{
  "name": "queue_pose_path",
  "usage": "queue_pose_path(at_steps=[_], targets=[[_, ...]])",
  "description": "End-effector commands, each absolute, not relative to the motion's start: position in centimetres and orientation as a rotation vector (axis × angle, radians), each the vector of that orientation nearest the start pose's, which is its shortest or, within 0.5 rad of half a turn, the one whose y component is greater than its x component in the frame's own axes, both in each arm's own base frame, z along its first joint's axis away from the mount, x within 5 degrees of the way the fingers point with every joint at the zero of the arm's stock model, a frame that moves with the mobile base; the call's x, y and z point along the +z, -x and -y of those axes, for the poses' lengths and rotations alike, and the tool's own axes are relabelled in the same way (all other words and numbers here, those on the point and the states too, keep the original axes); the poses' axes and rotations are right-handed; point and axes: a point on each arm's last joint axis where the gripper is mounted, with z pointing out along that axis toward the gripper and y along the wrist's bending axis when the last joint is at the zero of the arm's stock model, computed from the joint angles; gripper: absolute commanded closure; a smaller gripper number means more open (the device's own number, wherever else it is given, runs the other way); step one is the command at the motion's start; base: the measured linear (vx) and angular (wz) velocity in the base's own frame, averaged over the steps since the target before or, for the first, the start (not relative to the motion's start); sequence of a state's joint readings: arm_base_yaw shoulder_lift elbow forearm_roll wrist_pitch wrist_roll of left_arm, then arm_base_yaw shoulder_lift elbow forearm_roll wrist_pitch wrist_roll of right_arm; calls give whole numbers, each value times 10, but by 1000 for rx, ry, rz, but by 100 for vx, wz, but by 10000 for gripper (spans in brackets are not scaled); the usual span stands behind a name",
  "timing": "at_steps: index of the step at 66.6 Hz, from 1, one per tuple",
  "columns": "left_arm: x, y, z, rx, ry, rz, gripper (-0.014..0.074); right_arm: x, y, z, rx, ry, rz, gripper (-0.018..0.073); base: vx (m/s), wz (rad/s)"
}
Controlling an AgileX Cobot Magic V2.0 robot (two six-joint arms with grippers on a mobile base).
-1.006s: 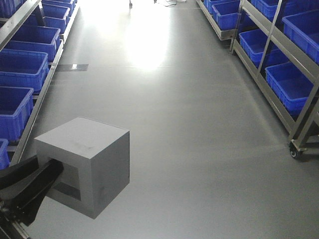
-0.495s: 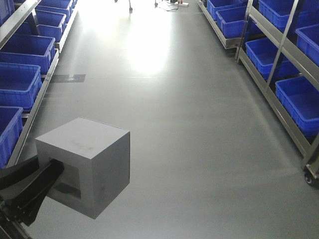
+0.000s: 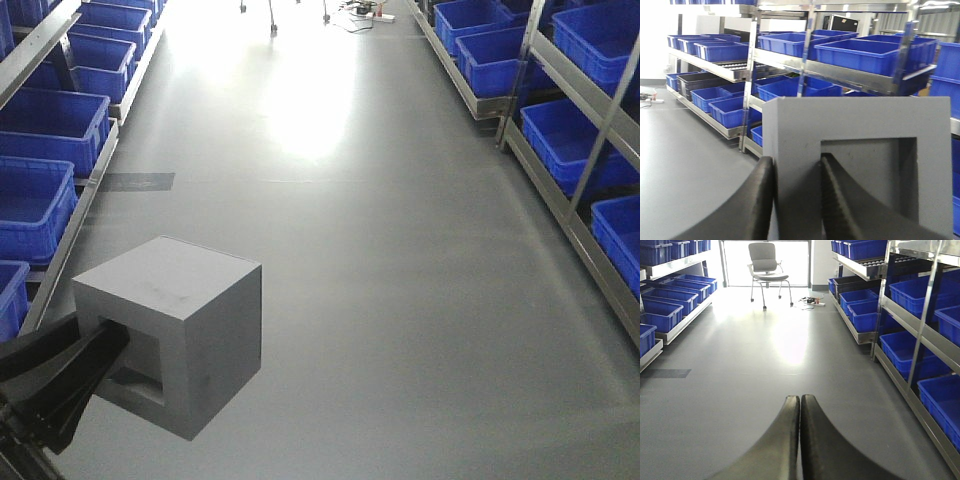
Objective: Sort gray base to blue bin
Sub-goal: 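Drive down the shelf aisle carrying the gray block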
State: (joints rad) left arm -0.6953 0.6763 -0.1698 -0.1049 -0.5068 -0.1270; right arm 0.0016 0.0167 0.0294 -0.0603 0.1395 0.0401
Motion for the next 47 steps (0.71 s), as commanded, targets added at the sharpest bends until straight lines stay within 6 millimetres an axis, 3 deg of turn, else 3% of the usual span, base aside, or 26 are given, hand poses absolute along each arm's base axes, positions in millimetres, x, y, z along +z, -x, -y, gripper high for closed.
queue_pose_path(at_steps=[1, 47], targets=[[275, -105, 81, -734, -275, -1354, 602, 190, -60, 0, -27, 26, -1617, 568, 45, 9], [275, -105, 81, -734, -275, -1354, 602, 190, -60, 0, -27, 26, -1617, 568, 44, 5]])
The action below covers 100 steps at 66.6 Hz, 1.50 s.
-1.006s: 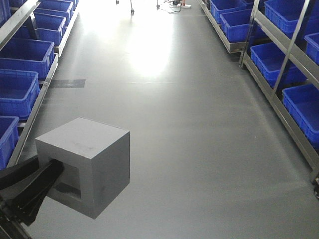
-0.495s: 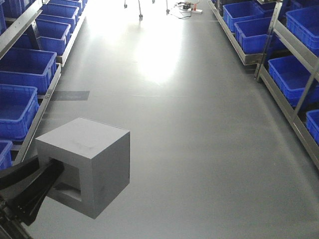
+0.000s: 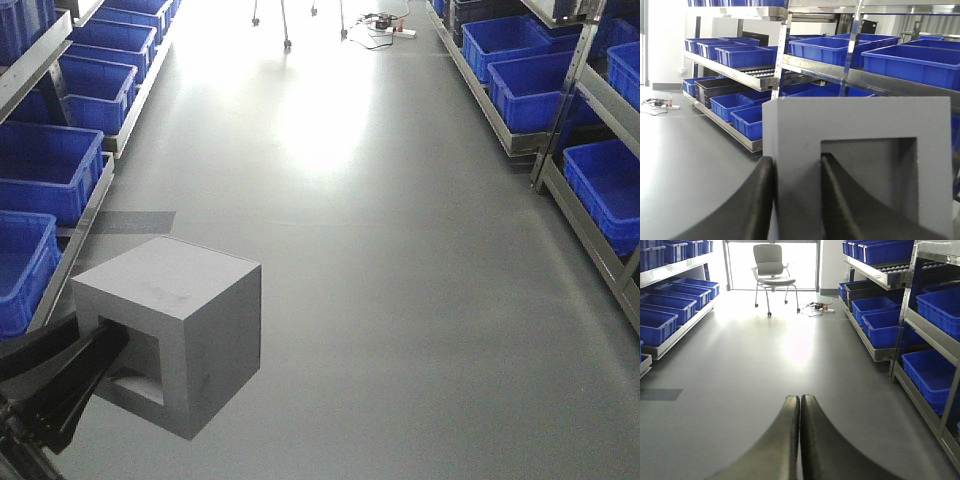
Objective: Sort gray base to blue bin
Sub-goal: 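Drive down the shelf aisle carrying the gray block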
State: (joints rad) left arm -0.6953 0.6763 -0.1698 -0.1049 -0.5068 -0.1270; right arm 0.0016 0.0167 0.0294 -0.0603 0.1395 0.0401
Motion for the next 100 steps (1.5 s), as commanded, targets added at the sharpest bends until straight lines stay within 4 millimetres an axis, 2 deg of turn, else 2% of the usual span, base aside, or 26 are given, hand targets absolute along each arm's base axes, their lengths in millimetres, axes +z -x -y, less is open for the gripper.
queue_pose_path(at_steps=[1, 100], targets=[[275, -105, 81, -734, -275, -1354, 602, 190, -60, 0, -27, 26, -1617, 568, 46, -1], [275, -105, 81, -734, -275, -1354, 602, 190, -60, 0, -27, 26, -1617, 568, 44, -3]])
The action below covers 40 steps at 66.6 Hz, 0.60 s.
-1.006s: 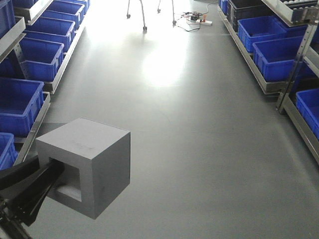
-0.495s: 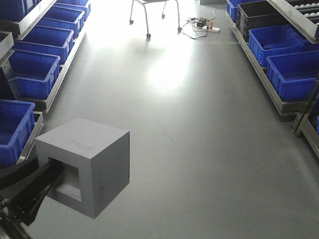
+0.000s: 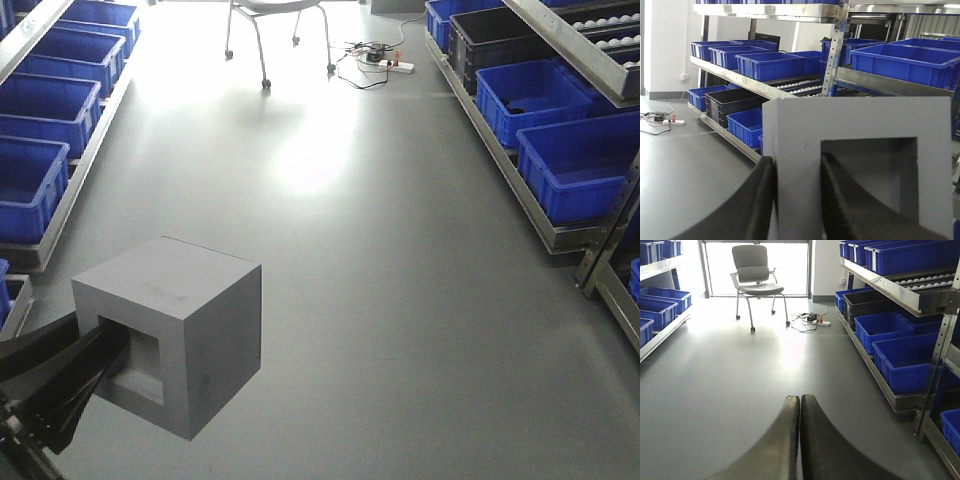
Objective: Sort gray base to blue bin
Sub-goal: 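Drive down the shelf aisle carrying the gray block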
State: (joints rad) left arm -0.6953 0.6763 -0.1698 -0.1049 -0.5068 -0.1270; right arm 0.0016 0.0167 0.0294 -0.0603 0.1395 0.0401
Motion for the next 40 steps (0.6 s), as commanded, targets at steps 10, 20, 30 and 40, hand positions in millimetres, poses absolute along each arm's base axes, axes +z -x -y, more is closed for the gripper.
queue_pose_path(at_steps=[10, 20, 30, 40], targets=[[275, -105, 81, -734, -275, -1354, 602, 190, -60, 0, -27, 26, -1617, 568, 36, -9], [275, -105, 81, -734, -275, -1354, 602, 190, -60, 0, -27, 26, -1617, 568, 36, 3], [275, -105, 81, -734, -275, -1354, 602, 190, -60, 0, -27, 26, -1617, 568, 37, 10], [275, -105, 81, -734, -275, -1354, 602, 190, -60, 0, -27, 26, -1617, 568, 36, 10]])
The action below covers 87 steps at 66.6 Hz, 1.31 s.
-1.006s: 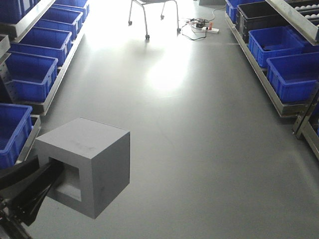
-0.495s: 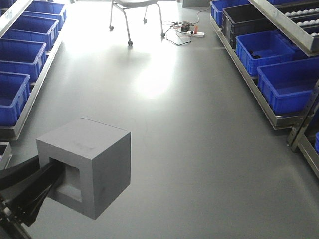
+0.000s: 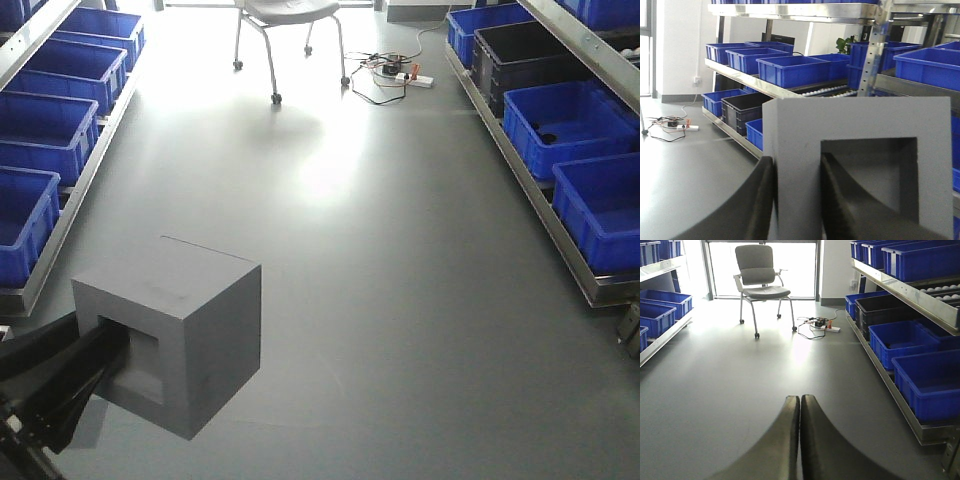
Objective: Sort gray base to blue bin
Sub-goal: 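Drive down the shelf aisle carrying the gray block, then turn and stop in front of the empty blue bin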
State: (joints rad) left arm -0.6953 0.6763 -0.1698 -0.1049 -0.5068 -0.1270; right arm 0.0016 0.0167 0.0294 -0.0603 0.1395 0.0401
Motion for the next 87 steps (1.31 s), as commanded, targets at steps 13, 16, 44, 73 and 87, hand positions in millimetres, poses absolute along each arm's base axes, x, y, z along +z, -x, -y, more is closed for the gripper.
queue_pose_path(at_steps=[13, 16, 44, 73, 87], targets=[[275, -105, 81, -734, -275, -1354, 602, 190, -60, 0, -27, 26, -1617, 568, 35, 12], [275, -105, 81, -734, -275, -1354, 602, 190, -60, 0, -27, 26, -1617, 568, 33, 19], [275, -105, 81, -734, -275, -1354, 602, 190, -60, 0, -27, 26, -1617, 568, 28, 58], [275, -105, 81, -734, -275, -1354, 602, 190, -60, 0, -26, 27, -1617, 568, 22, 92], [275, -105, 81, -734, -275, -1354, 602, 190, -60, 0, -26, 27, -1617, 568, 19, 72]])
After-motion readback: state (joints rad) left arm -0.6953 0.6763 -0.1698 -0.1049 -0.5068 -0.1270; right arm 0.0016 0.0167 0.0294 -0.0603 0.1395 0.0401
